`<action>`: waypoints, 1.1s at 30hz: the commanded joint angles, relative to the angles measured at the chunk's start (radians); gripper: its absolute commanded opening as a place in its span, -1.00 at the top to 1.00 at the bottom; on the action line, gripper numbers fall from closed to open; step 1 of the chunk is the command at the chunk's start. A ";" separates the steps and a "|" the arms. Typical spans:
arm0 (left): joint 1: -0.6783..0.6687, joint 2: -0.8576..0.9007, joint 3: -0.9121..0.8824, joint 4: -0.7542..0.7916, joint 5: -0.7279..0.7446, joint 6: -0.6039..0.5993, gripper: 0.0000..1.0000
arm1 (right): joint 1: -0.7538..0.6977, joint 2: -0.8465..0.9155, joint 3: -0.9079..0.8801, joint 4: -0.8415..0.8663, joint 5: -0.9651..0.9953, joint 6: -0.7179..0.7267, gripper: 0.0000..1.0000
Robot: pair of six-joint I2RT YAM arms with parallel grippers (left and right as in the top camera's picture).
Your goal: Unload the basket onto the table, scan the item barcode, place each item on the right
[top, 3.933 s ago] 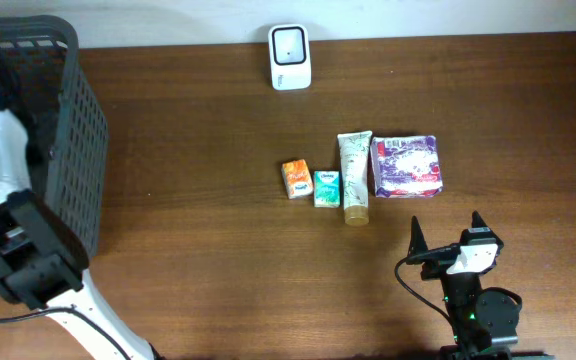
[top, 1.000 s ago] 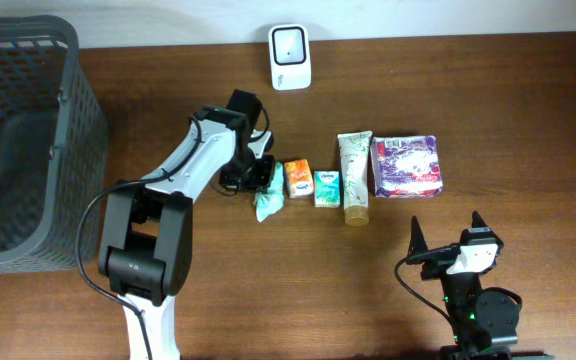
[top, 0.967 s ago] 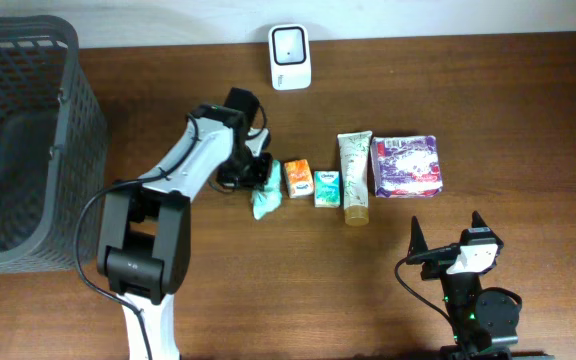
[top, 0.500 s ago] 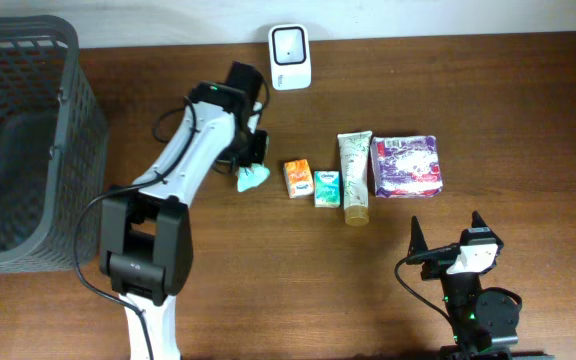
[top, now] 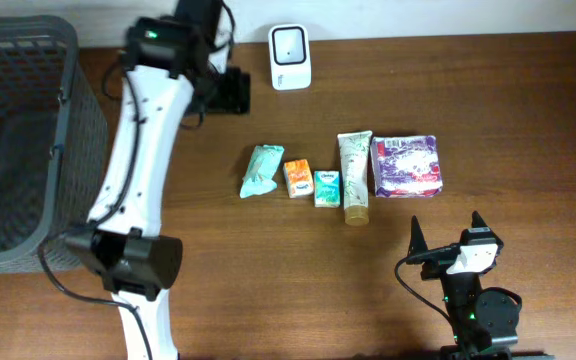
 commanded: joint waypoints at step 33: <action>0.268 -0.090 0.277 -0.151 0.055 0.002 -0.98 | -0.006 -0.005 -0.008 -0.003 0.006 0.000 -0.97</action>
